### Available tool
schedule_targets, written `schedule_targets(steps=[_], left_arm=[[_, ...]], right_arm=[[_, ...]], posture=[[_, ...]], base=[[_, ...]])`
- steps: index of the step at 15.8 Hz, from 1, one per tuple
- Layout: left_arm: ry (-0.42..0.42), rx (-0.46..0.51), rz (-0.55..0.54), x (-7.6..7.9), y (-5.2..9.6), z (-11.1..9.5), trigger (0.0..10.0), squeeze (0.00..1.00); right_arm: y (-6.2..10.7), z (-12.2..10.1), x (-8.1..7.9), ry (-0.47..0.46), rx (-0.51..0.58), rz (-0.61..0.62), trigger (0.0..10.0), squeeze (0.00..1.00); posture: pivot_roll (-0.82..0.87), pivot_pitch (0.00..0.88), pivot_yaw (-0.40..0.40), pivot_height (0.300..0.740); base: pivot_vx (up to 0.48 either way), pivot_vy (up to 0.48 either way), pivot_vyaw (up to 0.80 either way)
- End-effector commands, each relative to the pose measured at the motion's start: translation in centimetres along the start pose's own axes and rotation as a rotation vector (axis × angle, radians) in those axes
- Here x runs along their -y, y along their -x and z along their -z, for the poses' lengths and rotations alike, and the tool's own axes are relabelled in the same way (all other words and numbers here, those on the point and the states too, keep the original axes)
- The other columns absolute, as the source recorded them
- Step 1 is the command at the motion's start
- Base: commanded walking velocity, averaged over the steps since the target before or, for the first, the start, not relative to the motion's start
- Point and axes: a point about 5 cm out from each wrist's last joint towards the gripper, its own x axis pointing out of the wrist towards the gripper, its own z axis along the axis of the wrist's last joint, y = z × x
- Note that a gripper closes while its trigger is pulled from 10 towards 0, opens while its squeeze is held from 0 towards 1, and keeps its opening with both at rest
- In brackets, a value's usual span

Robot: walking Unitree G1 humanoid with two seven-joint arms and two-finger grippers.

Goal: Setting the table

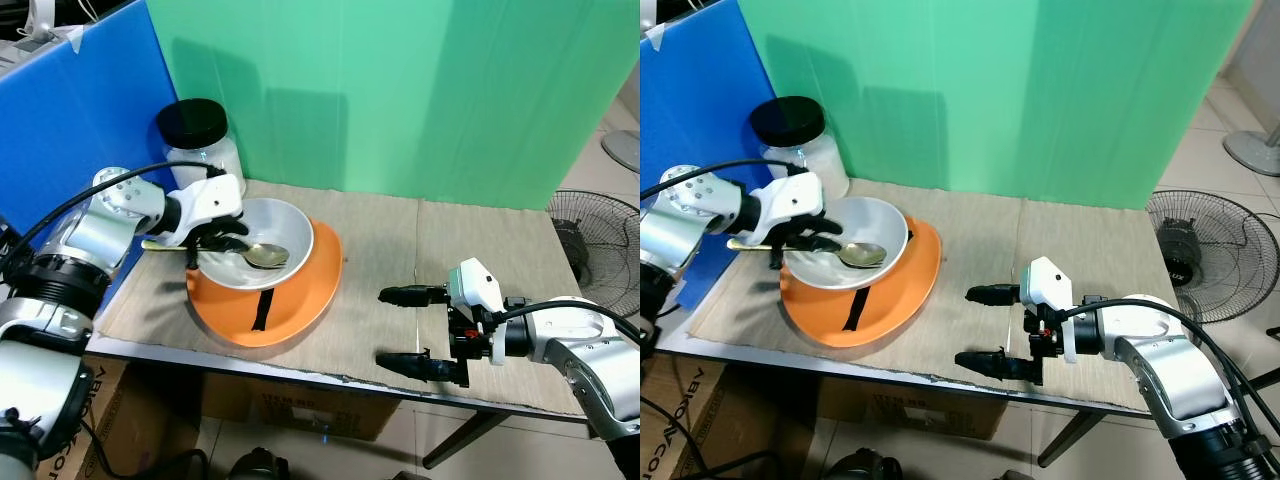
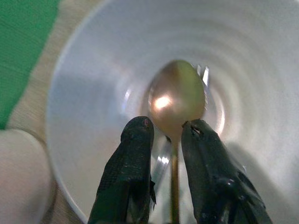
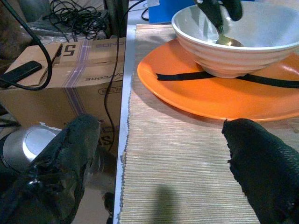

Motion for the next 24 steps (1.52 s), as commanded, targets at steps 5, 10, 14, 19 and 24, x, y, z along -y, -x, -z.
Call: schedule_targets(steps=[5, 10, 14, 19, 24], left_arm=[[0.0, -0.043, 0.074, 0.95, 0.15, 0.47, 10.0, 0.0], [-0.068, -0.143, 0.037, 0.61, 0.15, 1.02, 10.0, 0.0], [-0.066, -0.135, 0.031, 0.49, 0.14, 0.72, 9.6, 0.0], [-0.067, -0.115, 0.026, 0.4, 0.11, 0.43, 1.7, 0.0], [-0.085, -0.162, 0.024, 0.44, 0.04, 0.98, 0.0, 0.0]], right_arm=[[-0.11, -0.3, -0.17, 0.024, -0.007, -0.018, 10.0, 0.0], [-0.1, -0.36, -0.17, 0.025, -0.006, -0.017, 10.0, 0.0], [-0.06, -0.37, -0.16, 0.024, -0.004, -0.015, 10.0, 0.0], [-0.12, -0.33, -0.21, 0.025, -0.003, -0.016, 10.0, 0.0], [-0.14, -0.31, -0.21, 0.025, -0.003, -0.017, 10.0, 0.0]], posture=[[-0.07, 0.031, 0.067, 0.74], [-0.07, 0.032, 0.067, 0.74], [-0.07, 0.034, 0.07, 0.74], [-0.07, 0.035, 0.07, 0.74], [-0.07, 0.035, 0.069, 0.74]], base=[[0.0, 0.0, 0.0], [0.0, 0.0, 0.0], [0.0, 0.0, 0.0], [0.0, 0.0, 0.0], [0.0, 0.0, 0.0]])
